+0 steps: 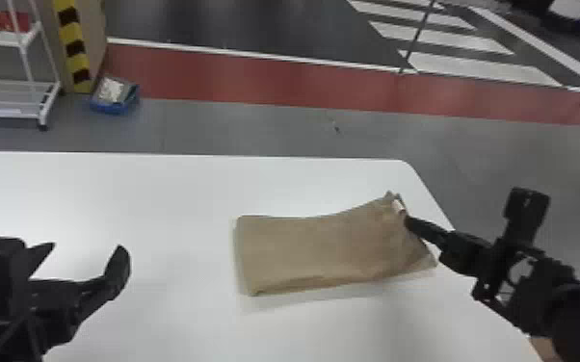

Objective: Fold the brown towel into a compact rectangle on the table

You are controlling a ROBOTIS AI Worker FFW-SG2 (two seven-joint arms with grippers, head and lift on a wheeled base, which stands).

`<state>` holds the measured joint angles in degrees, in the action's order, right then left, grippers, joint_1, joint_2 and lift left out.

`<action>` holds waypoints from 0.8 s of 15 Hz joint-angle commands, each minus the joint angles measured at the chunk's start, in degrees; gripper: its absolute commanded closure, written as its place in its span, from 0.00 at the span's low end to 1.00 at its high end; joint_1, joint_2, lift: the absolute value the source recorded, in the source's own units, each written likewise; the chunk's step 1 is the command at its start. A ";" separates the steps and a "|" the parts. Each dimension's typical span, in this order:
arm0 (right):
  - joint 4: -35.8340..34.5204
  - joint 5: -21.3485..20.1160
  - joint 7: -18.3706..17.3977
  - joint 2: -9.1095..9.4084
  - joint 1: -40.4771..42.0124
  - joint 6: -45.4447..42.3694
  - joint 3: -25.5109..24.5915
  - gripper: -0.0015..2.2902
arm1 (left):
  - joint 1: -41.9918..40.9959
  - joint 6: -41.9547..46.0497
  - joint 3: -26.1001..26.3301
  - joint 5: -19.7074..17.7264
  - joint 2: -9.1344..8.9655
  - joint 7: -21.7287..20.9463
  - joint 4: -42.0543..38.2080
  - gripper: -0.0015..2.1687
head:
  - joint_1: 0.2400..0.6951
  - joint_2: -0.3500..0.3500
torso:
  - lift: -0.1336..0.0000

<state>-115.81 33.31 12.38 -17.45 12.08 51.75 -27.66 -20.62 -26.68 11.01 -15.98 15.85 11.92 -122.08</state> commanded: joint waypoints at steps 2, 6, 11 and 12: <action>-2.84 2.11 0.36 -1.36 0.14 0.25 -3.37 0.54 | -0.38 0.35 -0.20 0.07 0.06 -0.06 -0.18 0.04 | 1.00 0.11 | 0.07; 8.32 -3.25 4.41 -1.88 -0.48 -6.08 -0.56 0.54 | -1.00 0.70 -0.20 0.07 0.06 -0.06 0.35 0.04 | 1.00 0.08 | 0.07; 7.97 -2.10 8.27 -1.88 -0.30 -9.95 -1.61 0.54 | -1.26 0.70 0.24 0.42 -0.21 0.21 0.18 0.04 | 1.00 0.05 | 0.07; 6.74 -2.19 8.27 -1.88 -0.21 -10.13 -2.93 0.54 | -1.26 0.70 0.24 0.42 -0.21 0.38 -0.09 0.04 | 1.00 0.06 | 0.07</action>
<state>-107.41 30.72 20.65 -19.35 11.63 41.85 -29.18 -21.89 -25.98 11.23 -15.59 15.68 12.22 -121.93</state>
